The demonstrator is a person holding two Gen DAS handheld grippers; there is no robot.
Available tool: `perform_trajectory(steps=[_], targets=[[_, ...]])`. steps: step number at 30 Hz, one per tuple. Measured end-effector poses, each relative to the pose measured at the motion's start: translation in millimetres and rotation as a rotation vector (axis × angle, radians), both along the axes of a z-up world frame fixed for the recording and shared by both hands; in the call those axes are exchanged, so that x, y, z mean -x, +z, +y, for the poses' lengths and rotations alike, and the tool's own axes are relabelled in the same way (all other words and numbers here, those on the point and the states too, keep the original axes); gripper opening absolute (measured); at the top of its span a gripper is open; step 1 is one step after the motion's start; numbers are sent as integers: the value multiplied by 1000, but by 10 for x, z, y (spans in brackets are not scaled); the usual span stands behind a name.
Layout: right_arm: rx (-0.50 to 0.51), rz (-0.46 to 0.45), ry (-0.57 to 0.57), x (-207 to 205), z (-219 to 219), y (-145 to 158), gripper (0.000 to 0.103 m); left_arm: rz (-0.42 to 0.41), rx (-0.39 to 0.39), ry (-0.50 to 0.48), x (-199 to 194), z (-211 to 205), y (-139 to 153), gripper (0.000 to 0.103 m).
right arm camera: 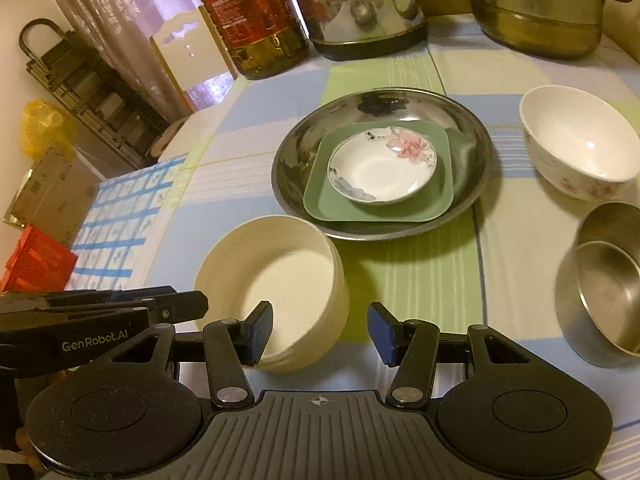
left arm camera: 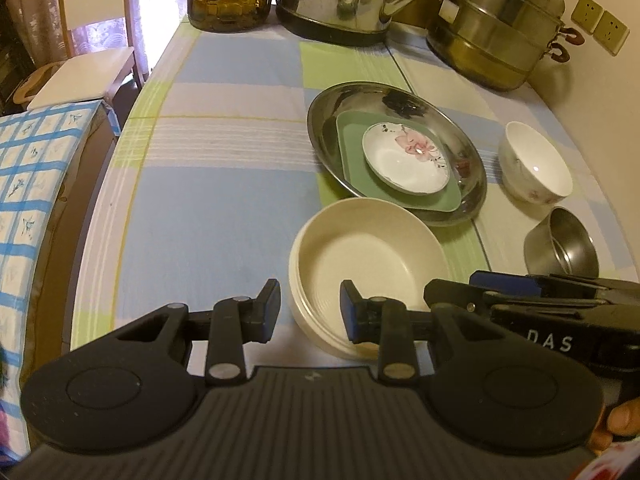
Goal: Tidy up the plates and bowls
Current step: 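Move both grippers to the cream plastic bowl's rim and close, then lift the cream bowl with both grippers over the white bowl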
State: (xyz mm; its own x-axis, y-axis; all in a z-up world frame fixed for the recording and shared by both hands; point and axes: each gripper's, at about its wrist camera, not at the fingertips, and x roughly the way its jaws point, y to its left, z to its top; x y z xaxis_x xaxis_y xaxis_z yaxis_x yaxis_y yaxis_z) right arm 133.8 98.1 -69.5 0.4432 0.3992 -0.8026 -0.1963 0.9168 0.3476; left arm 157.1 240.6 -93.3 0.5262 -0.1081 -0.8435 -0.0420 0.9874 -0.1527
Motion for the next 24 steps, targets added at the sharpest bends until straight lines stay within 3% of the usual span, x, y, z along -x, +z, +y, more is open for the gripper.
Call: perform_trajectory(steps=[12,16,24], targets=[[31,23,-51,-68,102,-113,33,35,13,-43,-170,77,-160,20],[37,21,-62,-64,111,-115,21,43,17,-56,-175,80,-199,13],[46,14,-70,-41,121,-99,15,30,13,-62,-115,87,-191,13]])
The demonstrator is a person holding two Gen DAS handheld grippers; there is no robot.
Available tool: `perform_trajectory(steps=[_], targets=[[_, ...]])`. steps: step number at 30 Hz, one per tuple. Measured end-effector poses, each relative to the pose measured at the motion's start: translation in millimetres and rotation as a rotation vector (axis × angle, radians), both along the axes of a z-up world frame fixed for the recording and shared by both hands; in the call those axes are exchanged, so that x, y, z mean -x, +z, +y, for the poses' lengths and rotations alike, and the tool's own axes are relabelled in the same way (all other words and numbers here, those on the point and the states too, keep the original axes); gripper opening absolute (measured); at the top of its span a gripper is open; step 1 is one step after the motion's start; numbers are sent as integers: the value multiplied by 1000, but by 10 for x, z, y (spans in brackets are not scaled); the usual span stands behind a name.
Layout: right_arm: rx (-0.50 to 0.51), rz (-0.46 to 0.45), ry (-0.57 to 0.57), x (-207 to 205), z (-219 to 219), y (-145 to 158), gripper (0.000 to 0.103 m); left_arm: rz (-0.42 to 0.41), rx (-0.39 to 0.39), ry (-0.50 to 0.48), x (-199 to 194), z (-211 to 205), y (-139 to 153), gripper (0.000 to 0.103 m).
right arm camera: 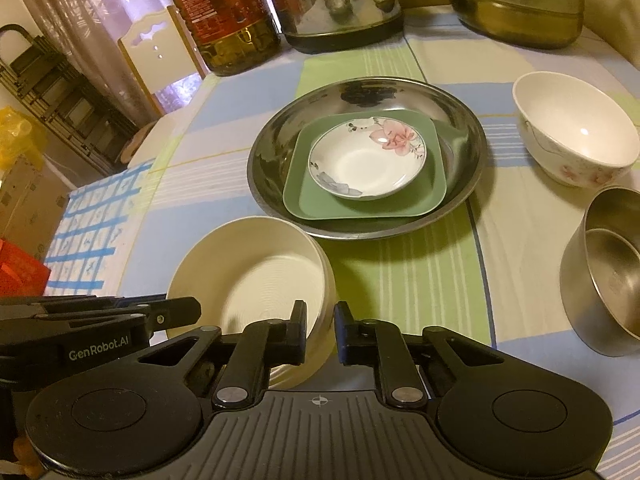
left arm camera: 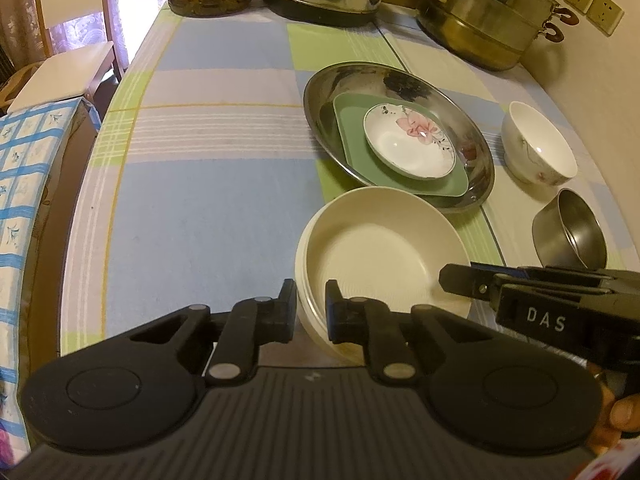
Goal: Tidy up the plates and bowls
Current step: 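Lift the cream bowl with both grippers over the white bowl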
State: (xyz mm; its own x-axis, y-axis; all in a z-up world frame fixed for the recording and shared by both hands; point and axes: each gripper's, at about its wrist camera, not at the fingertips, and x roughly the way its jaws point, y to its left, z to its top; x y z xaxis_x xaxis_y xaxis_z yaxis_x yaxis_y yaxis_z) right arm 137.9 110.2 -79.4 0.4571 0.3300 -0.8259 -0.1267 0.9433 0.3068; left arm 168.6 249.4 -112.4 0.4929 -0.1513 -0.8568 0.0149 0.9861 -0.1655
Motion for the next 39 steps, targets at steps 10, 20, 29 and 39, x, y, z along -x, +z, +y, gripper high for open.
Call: perform_trajectory(steps=[10,20,29,39], targets=[[-20,-6,31,88,-127,199,15,-41,22,18,165,-99,261,13],[-38,-21,19,165,-557,435,15,-94,34,-4,190,-522,514,13],[-46,-50,-60,139,-1113,658,15,-136,47,-69,-28,-1069,654,13],[-50,-76,-144,-66,-1676,832,15,-166,75,-135,-433,-1570,740,13]])
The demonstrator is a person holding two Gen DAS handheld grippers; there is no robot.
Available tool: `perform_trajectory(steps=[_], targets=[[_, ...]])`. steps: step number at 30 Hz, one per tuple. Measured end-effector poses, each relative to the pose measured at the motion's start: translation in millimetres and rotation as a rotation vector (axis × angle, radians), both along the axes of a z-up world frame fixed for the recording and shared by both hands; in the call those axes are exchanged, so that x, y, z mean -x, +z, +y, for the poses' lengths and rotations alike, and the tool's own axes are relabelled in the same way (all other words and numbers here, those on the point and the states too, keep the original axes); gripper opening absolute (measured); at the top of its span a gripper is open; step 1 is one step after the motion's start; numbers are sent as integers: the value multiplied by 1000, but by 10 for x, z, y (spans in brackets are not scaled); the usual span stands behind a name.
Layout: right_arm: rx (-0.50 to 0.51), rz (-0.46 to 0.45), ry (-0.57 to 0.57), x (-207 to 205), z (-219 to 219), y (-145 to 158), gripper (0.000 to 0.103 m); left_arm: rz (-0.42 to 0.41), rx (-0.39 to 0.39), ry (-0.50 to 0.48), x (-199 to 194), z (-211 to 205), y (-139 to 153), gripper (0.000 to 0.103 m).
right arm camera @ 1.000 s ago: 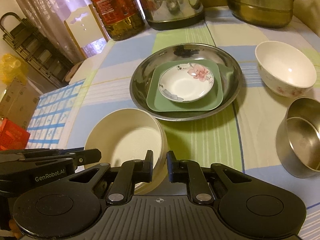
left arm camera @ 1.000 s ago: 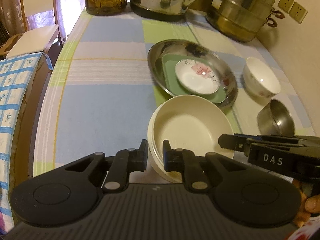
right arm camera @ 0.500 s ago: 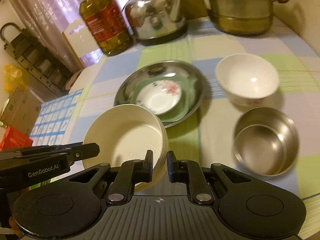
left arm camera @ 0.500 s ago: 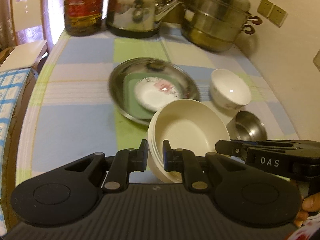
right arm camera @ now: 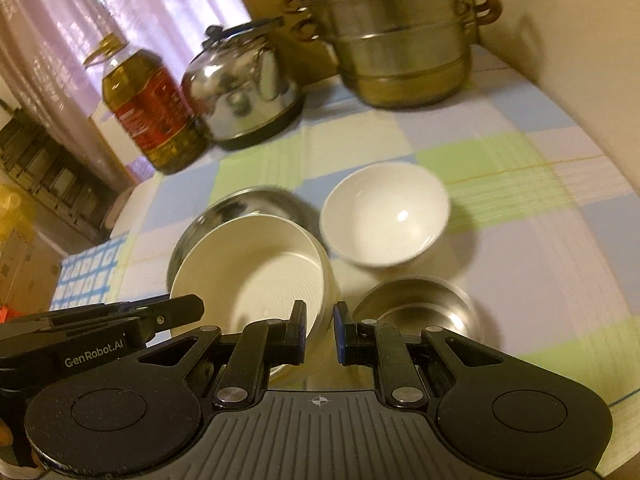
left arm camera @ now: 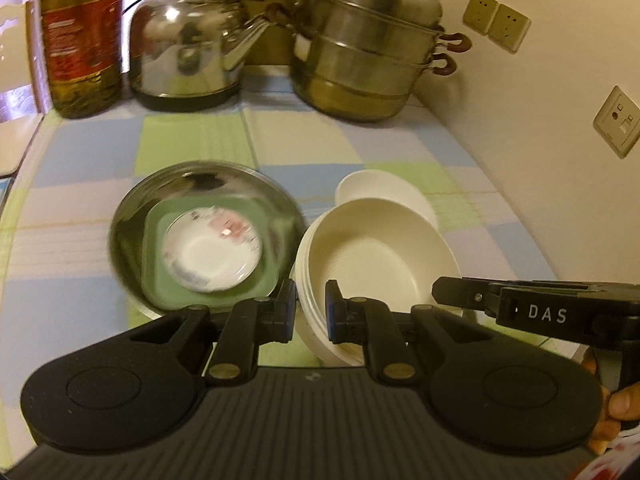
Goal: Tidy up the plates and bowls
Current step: 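Lift the cream bowl with both grippers over the white bowl, then lower the cream bowl into the white bowl and open both grippers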
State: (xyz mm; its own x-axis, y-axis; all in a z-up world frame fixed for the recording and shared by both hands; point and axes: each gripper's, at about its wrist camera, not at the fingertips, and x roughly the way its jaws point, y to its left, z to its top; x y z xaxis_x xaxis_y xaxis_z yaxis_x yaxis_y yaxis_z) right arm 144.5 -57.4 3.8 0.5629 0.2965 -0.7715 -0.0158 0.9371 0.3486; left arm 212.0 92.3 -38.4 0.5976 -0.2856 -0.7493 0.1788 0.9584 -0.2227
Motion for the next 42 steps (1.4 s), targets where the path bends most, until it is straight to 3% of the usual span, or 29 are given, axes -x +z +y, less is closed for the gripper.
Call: perform_trajectory(steps=[19,42], targets=[[5,-14,-70,-790,-653,24,15,-31,-9,-32,-853,-569,-23,13],[-13,53,-88,-1056,-871,-391,15,43,-23,-15,-1145,-729,-423,13]])
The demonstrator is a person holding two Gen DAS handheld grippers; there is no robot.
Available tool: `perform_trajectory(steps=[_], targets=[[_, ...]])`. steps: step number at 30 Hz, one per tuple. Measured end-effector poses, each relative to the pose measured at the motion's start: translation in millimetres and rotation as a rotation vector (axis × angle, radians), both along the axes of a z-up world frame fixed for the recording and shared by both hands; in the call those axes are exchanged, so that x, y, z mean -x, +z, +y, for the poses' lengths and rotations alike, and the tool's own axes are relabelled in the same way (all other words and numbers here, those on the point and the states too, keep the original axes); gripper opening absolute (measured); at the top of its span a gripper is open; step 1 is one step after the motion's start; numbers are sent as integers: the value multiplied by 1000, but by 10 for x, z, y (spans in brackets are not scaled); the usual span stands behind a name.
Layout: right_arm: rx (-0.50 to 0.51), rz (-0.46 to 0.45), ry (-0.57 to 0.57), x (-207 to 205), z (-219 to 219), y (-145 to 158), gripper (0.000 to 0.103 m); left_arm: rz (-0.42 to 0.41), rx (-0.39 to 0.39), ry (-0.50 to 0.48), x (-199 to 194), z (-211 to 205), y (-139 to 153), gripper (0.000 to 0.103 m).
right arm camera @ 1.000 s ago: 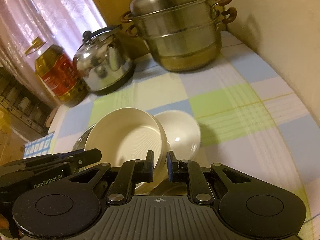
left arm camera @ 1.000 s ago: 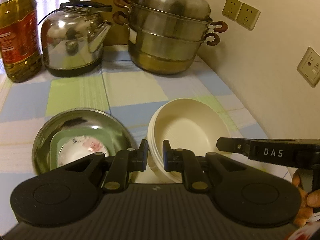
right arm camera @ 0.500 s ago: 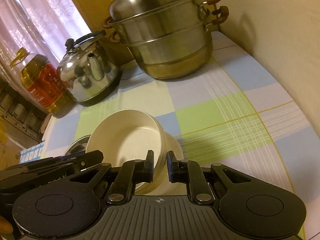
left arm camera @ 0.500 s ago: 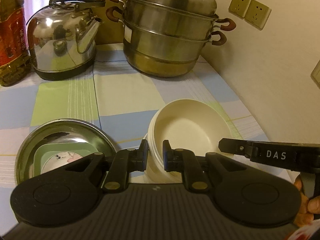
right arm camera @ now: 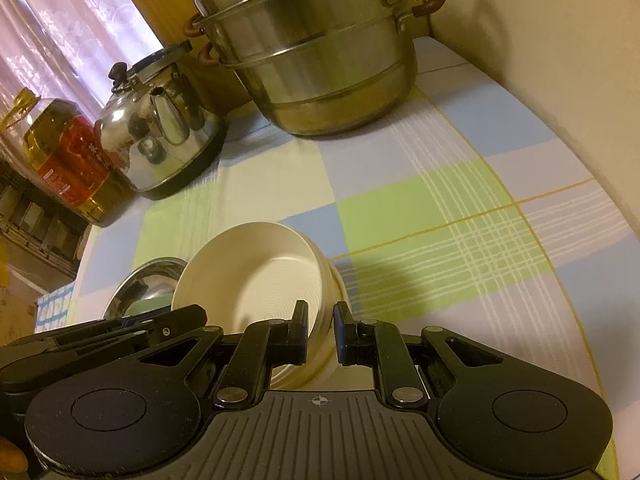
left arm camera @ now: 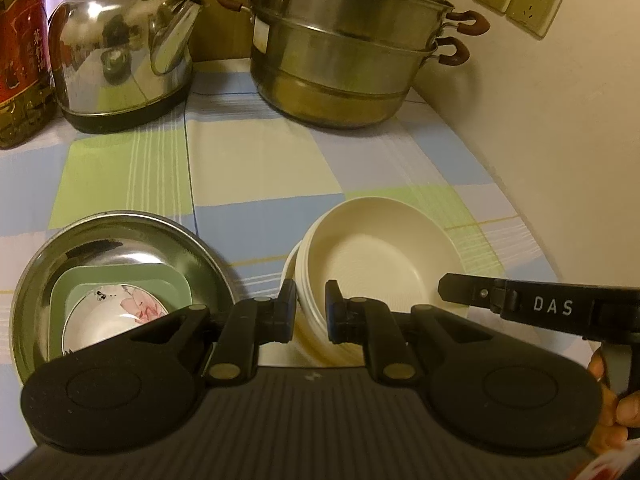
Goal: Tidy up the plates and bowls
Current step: 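Lower the cream bowl into the white bowl and open both grippers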
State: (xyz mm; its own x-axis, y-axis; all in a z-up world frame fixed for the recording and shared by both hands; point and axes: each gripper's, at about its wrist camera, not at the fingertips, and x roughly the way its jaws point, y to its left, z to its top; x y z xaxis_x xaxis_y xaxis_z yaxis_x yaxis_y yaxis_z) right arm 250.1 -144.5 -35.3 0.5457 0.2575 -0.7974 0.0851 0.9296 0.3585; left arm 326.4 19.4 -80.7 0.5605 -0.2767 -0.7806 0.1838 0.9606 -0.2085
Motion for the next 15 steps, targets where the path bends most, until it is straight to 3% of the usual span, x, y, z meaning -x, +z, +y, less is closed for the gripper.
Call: perform_trajectory(steps=[15], targets=[[-12,20,-3,-24,-13,-68,15,32,4,12,-10,-10,-51,13]])
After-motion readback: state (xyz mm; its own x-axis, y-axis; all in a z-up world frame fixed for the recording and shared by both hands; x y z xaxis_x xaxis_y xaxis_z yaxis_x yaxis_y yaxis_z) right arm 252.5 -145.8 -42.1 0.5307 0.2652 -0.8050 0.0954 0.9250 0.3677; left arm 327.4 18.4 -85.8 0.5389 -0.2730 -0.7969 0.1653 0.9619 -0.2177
